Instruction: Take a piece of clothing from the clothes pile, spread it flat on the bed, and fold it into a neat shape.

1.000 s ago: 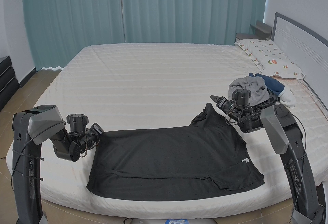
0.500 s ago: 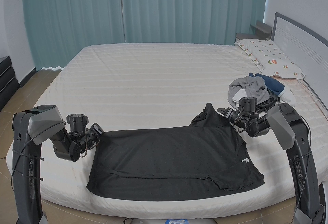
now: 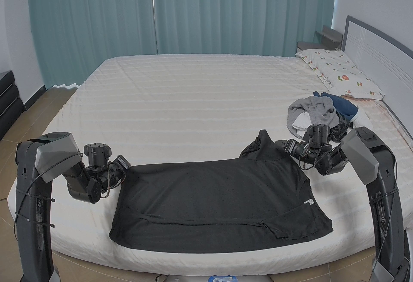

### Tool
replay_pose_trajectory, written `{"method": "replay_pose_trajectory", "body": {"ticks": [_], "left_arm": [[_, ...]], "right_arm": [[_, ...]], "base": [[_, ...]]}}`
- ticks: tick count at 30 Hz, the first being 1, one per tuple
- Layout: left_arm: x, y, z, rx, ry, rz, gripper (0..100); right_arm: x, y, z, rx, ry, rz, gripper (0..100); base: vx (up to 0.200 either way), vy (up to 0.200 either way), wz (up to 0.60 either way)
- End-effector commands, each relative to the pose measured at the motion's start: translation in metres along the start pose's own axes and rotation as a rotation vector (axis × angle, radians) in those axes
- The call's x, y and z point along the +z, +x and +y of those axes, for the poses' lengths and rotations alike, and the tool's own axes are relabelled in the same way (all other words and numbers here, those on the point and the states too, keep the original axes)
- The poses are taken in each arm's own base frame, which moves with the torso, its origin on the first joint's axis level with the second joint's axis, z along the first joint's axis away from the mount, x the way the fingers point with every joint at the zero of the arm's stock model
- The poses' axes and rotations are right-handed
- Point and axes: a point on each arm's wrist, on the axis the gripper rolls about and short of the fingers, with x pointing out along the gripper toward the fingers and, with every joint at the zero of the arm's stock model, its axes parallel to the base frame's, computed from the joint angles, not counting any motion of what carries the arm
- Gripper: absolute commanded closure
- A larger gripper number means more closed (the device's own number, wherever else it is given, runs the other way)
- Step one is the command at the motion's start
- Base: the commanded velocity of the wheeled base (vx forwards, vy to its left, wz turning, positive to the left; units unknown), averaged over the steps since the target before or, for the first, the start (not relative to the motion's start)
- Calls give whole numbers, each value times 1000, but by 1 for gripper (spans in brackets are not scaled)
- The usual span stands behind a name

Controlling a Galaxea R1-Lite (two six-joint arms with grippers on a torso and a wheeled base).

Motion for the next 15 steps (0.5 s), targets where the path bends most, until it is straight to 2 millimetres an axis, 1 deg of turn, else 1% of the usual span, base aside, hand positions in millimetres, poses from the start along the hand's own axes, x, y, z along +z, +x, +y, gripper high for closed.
{"method": "replay_pose_trajectory", "body": {"ticks": [1, 10, 11, 15], "left_arm": [[-1, 0, 0, -1, 1, 2, 100], [0, 0, 0, 0, 0, 1, 100], [-1, 0, 0, -1, 0, 2, 100], [-1, 0, 0, -1, 1, 2, 100]], "right_arm": [[-3, -1, 3, 6, -4, 10, 0], [-13, 4, 8, 11, -16, 32, 0], [-12, 4, 8, 13, -16, 29, 100], [-9, 3, 7, 13, -16, 21, 100]], "base": [[0, 0, 0], [0, 0, 0], [0, 0, 0], [0, 0, 0]]}}
